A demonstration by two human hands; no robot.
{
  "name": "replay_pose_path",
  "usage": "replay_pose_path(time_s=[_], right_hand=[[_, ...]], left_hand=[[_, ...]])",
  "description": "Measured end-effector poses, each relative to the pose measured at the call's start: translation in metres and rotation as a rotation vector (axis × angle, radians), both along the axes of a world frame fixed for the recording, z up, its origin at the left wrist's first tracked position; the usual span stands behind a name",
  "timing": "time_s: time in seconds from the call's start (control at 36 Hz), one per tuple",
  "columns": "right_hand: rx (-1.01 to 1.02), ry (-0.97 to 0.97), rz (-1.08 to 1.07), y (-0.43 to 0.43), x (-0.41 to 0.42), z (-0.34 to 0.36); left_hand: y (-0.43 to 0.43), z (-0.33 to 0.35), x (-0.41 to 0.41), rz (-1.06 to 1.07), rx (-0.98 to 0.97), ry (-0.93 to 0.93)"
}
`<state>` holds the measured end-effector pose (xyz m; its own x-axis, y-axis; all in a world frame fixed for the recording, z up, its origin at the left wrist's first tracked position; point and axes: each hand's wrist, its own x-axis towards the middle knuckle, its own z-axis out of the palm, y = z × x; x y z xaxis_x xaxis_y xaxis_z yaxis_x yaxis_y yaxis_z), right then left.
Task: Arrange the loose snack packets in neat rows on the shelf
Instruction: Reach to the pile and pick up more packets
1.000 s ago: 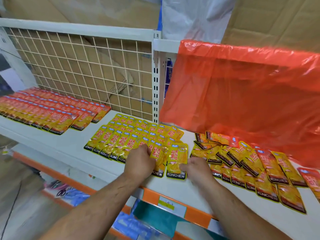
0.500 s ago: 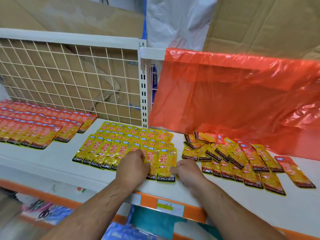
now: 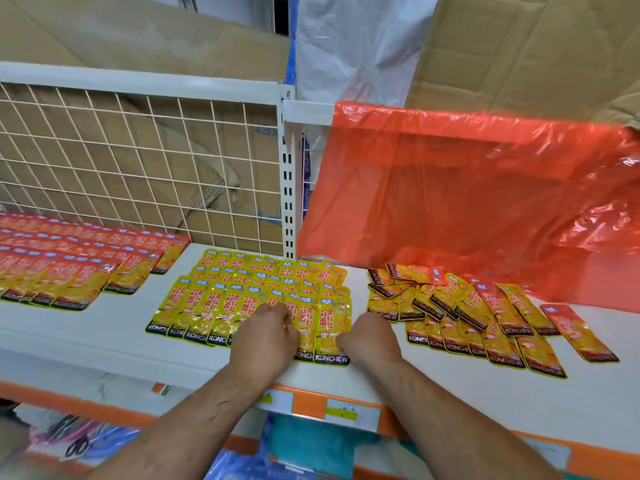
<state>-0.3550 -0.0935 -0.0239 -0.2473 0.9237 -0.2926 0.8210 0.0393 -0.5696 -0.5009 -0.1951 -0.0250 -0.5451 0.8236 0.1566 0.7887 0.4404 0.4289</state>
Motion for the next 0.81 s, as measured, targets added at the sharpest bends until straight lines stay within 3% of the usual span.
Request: replay_pose_path(time_s=[0.39,0.81], right_hand=[[0.208,-0.243,0.087,-0.013,-0.003,0.005],[0.4,-0.154,0.001,-0.037,0.037,0.006]], left_hand=[[-0.003,0.008,0.002,-0.08,-0.01,0.043],[0.003,0.004,0.033,-0.279,0.023,0.05]])
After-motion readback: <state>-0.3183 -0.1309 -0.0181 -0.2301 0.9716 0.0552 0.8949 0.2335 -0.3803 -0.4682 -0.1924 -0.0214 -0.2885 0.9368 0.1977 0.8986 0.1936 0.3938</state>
